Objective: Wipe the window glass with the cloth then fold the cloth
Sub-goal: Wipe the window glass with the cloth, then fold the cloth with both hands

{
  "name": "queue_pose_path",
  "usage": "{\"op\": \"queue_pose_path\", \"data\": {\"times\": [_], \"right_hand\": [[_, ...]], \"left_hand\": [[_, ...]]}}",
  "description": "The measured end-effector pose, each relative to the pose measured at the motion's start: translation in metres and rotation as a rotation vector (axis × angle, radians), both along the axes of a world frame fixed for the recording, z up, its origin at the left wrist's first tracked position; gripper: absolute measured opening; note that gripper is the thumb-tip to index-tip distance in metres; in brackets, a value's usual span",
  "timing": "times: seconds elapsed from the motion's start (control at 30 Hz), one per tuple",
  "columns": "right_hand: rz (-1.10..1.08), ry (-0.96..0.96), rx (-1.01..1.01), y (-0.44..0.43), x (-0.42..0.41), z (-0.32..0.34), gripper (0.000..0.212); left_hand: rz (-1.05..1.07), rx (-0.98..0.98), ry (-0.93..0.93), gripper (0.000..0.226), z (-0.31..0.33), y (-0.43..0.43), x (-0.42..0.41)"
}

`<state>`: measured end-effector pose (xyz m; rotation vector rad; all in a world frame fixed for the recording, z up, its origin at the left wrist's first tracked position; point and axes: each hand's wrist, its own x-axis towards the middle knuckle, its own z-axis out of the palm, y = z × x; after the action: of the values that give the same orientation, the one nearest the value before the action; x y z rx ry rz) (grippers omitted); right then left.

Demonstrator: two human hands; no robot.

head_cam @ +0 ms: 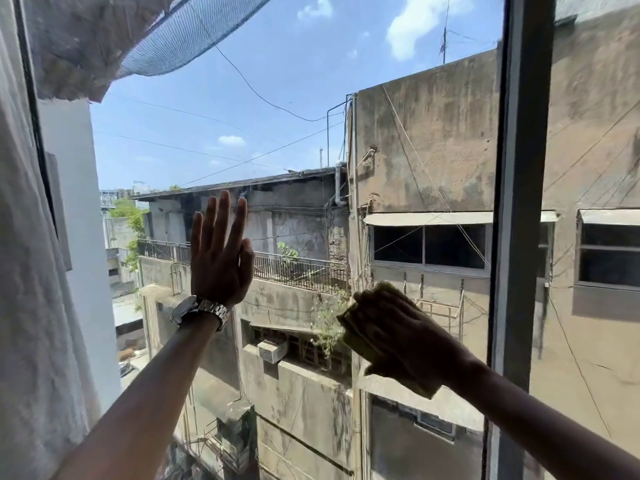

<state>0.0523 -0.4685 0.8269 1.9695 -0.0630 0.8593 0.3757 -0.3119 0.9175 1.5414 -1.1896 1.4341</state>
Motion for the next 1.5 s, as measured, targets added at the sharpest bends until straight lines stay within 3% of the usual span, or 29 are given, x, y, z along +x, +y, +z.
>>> {"op": "queue_pose_path", "data": {"times": [0.13, 0.27, 0.47, 0.57, 0.73, 0.83, 0.93, 1.0, 1.07, 1.2, 1.33, 1.5], "right_hand": [[0.001, -0.302, 0.213, -0.018, -0.039, 0.044, 0.095], [0.005, -0.521, 0.407, -0.008, -0.033, 0.077, 0.096], [0.002, -0.729, 0.428, 0.011, 0.014, 0.083, 0.093], [0.057, -0.659, 0.374, 0.025, 0.045, 0.091, 0.082], [0.190, -0.132, 0.307, 0.073, 0.090, 0.080, 0.054], [0.251, -0.037, 0.370, 0.079, 0.083, 0.074, 0.047], [0.319, -0.089, 0.441, 0.077, 0.068, 0.073, 0.049], [0.324, -0.220, 0.422, 0.075, 0.059, 0.066, 0.055], [0.253, -0.432, 0.377, 0.077, 0.052, 0.053, 0.056], [-0.015, -0.784, 0.643, 0.085, 0.040, 0.032, 0.056], [-0.179, -0.674, 0.741, 0.090, 0.024, 0.031, 0.046], [-0.295, -0.585, 0.831, 0.086, 0.012, -0.008, 0.038]], "left_hand": [[-0.020, -0.007, 0.010, 0.062, -0.001, 0.000, -0.002], [-0.020, -0.012, 0.023, 0.061, -0.002, 0.001, -0.007], [-0.030, -0.026, 0.005, 0.062, -0.001, 0.001, -0.008], [-0.016, -0.017, 0.030, 0.062, 0.001, 0.001, -0.009], [0.144, 0.137, 0.162, 0.063, 0.005, 0.016, -0.032], [0.216, 0.209, 0.238, 0.065, 0.008, 0.032, -0.049], [0.175, 0.281, 0.285, 0.066, 0.009, 0.051, -0.070], [0.049, 0.303, 0.394, 0.064, 0.011, 0.057, -0.088], [-0.111, 0.311, 0.439, 0.075, 0.012, 0.061, -0.108], [-0.250, 0.468, 0.455, 0.090, 0.011, 0.053, -0.146], [-0.218, 0.488, 0.513, 0.065, -0.009, 0.039, -0.174], [-0.261, 0.421, 0.800, 0.046, -0.078, 0.033, -0.183]]}}
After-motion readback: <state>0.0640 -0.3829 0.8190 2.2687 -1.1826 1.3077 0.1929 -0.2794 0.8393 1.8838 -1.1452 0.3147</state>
